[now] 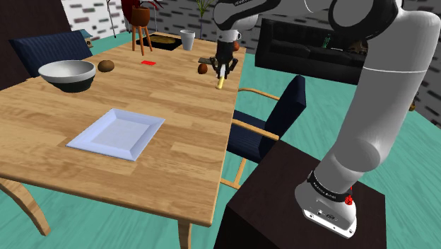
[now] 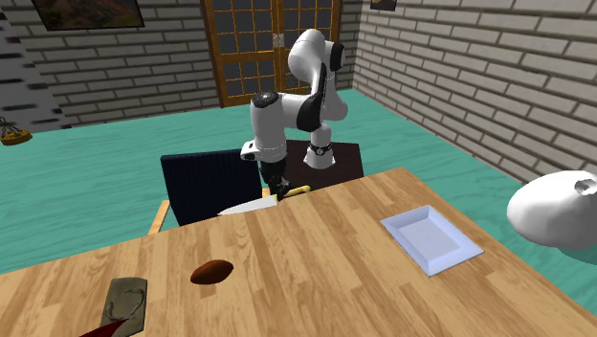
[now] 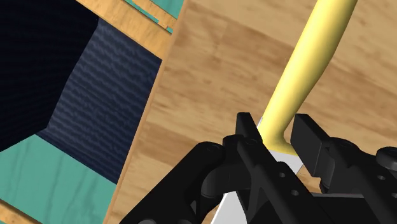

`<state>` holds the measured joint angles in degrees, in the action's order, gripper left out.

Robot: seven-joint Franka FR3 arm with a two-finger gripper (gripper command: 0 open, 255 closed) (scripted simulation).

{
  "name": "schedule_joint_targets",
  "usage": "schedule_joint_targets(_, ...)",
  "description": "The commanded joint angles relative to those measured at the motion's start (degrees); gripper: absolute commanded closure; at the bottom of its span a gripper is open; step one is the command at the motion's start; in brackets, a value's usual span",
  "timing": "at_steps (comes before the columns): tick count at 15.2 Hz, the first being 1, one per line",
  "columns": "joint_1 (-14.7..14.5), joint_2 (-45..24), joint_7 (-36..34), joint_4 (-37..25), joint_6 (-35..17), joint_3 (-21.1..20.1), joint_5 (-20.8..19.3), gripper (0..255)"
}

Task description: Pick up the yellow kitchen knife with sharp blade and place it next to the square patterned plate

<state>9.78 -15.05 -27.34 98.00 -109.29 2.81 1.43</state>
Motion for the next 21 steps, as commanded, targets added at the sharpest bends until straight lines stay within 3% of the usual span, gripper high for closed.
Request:
schedule_joint_targets(1, -1.2, 2.1, -1.9, 3.0, -0.9, -0.7, -0.1, 255)
schedule_joint_targets(11, -8.0, 11.1, -13.7, 15.0, -4.2, -5.8, 0.0, 255)
schedule_joint_targets(21, -14.9, 15.2, -26.5, 20.2, -5.7, -12.3, 1.1, 255)
